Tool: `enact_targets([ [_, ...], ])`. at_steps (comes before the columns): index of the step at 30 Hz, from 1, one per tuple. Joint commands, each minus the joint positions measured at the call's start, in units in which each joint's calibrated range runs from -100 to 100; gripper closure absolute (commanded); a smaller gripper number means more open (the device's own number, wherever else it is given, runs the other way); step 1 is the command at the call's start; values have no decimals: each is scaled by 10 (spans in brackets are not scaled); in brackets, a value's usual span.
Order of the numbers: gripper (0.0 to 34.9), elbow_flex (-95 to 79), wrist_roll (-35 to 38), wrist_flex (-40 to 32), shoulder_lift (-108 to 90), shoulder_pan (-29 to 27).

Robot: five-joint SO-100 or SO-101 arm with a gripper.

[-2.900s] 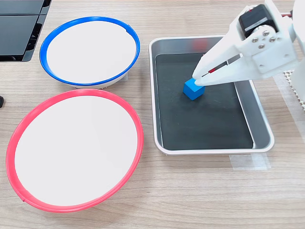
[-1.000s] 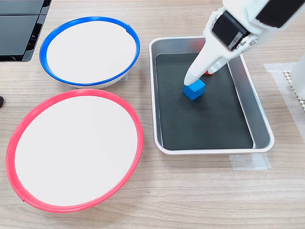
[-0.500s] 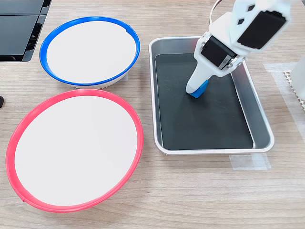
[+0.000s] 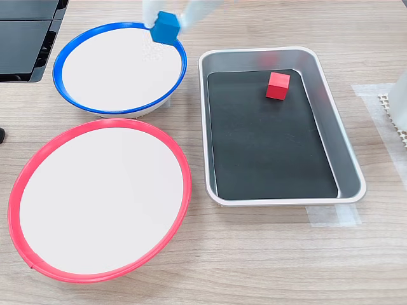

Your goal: Move two blocks from tray to matching dishes

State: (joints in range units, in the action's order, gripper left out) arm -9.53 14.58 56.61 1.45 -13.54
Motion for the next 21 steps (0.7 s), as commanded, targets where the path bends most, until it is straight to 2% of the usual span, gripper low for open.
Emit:
enact_targets([
  [1, 347, 117, -11, -61, 122, -10],
  [3, 346, 132, -2, -90, 158, -5],
  [5, 274, 122, 12, -122, 177, 1],
  [6, 192, 112, 18, -140, 180, 4],
  [8, 101, 98, 23, -154, 179, 9],
  [10, 80, 89, 22, -155, 165, 11],
  [12, 122, 66, 20, -153, 133, 13],
  [14, 206, 28, 18, -136, 81, 12],
  [16, 346, -10, 17, -103, 25, 8],
  [21, 347, -166, 12, 1, -151, -28],
])
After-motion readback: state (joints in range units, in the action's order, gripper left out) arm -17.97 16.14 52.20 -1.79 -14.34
